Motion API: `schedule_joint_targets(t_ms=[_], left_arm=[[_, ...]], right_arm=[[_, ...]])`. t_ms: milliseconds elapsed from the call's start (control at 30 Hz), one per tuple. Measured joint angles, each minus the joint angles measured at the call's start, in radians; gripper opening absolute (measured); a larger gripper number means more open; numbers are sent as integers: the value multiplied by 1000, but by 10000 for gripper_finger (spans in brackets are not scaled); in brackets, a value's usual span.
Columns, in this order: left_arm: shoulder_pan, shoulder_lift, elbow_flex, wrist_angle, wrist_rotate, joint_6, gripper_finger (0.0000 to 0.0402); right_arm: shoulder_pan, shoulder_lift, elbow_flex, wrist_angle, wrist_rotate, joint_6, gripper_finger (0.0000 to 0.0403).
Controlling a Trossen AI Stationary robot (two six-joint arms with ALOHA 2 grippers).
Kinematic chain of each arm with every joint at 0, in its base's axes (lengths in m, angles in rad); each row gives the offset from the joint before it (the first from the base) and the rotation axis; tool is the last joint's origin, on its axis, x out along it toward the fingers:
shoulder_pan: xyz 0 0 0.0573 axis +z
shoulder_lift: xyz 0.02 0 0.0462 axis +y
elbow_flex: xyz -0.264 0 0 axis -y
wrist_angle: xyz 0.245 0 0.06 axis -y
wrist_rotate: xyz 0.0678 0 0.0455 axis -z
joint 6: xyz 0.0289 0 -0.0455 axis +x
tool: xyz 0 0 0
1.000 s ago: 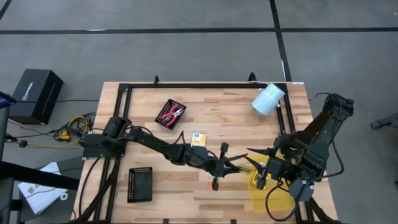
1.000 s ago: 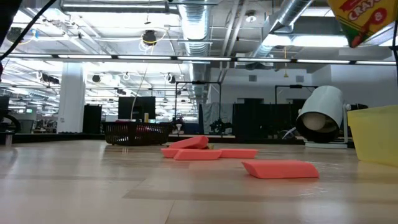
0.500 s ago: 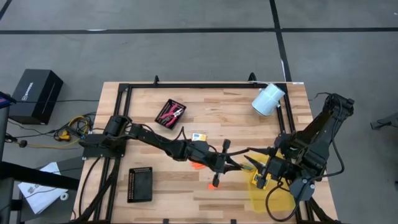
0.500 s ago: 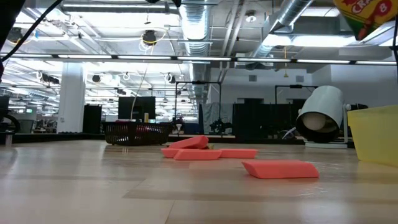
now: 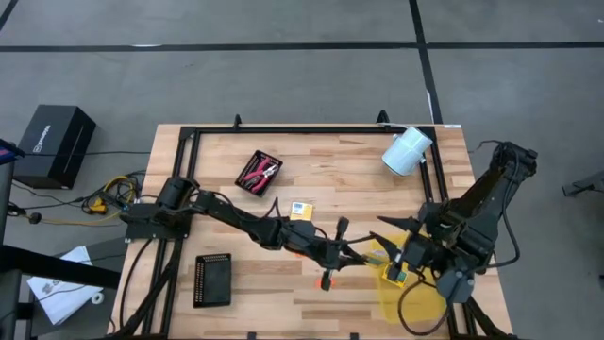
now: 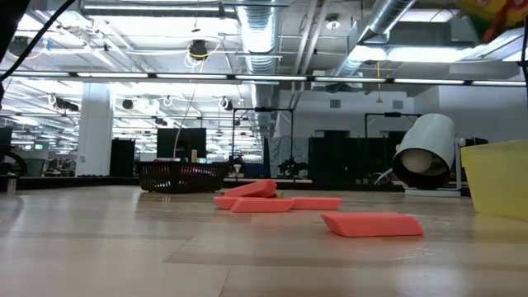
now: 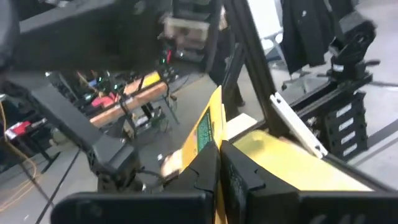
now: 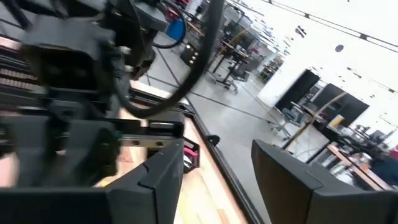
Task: Pick & Place School Supplies
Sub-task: Put the yellow crayon box into the yellow basket
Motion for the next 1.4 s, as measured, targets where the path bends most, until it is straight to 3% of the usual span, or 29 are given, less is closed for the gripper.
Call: schedule_joint_targets(t_ms=[267,367,467,667,733,1033,1400], left_arm=[[44,-1,0,-85,-36,1,1],[54,-1,0,-89,-37,1,1],[59,-2,0,-89,-35,1,1],[49,-3,0,-89,-26,1,1],[48,-4,0,-89,-25,0,1],[48,-4,0,-88,-22,0,1],[40,-4,58,-78,27,3,1]], right_arm=[[161,-46,0,-152,68,208,168],[206,-71,0,-212,49,282,162],[220,-89,0,-326,-45,446,160],[188,-60,0,-775,-367,1021,160],[186,-34,-1,-864,-433,1137,161],[193,23,-1,-816,-478,1170,183],[134,22,-1,-656,-482,983,188]])
